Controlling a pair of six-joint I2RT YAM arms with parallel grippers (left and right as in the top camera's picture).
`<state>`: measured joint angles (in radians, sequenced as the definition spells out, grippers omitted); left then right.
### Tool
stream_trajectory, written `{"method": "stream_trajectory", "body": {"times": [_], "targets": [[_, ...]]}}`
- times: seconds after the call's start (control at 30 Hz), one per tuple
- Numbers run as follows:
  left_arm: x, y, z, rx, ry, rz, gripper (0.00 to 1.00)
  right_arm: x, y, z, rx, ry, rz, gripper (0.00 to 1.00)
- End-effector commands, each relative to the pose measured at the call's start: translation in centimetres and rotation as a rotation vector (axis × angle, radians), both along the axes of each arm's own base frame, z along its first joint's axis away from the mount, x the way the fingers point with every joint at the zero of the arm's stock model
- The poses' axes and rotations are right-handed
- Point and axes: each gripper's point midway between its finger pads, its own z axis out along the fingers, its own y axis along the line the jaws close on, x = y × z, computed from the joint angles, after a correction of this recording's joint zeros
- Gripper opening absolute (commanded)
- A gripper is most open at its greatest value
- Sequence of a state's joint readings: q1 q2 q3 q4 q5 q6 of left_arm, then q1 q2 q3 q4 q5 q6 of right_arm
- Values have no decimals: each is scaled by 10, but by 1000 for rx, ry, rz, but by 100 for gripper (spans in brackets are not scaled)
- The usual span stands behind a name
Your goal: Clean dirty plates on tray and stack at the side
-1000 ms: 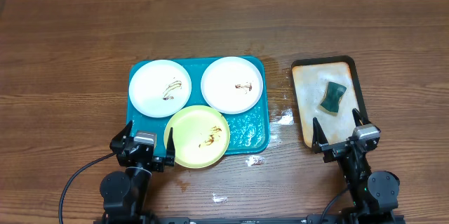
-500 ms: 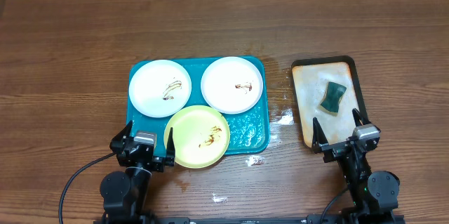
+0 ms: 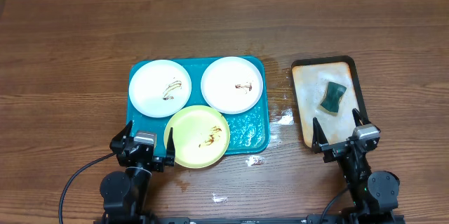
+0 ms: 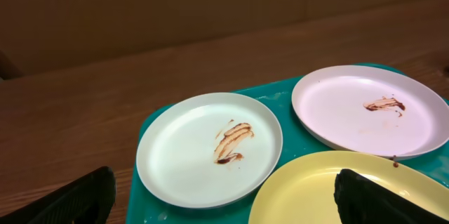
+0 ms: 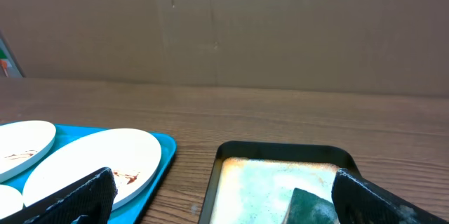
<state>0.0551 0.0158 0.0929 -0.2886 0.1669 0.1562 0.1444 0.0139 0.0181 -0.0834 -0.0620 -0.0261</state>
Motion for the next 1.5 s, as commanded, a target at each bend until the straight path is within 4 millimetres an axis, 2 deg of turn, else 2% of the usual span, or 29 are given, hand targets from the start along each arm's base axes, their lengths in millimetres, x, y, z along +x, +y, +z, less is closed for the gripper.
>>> {"method": "stream_trajectory", "body": {"times": [0.0,0.2,0.5,0.6,0.83,0.97,1.2,1.47], "targets": [[0,2,0,-12,-6,14,100,0,-2,-2,4,-2,-13,100],[0,2,0,-12,-6,14,100,1,-3,-3,59,17,-18,100],[0,2,0,-12,-6,14,100,2,-3,-30,31,207,-27,100],[0,2,0,-12,-6,14,100,4,-3,-22,27,237,-28,100],[0,2,0,-12,-5,14,100,15,-1,11,59,333,-39,100],[0,2,0,-12,-6,14,100,25,1,16,108,479,-63,100],[0,2,0,-12,-6,14,100,39,3,9,132,812,-124,100],[0,2,0,-12,-6,14,100,32,11,11,96,1144,-122,100]]}}
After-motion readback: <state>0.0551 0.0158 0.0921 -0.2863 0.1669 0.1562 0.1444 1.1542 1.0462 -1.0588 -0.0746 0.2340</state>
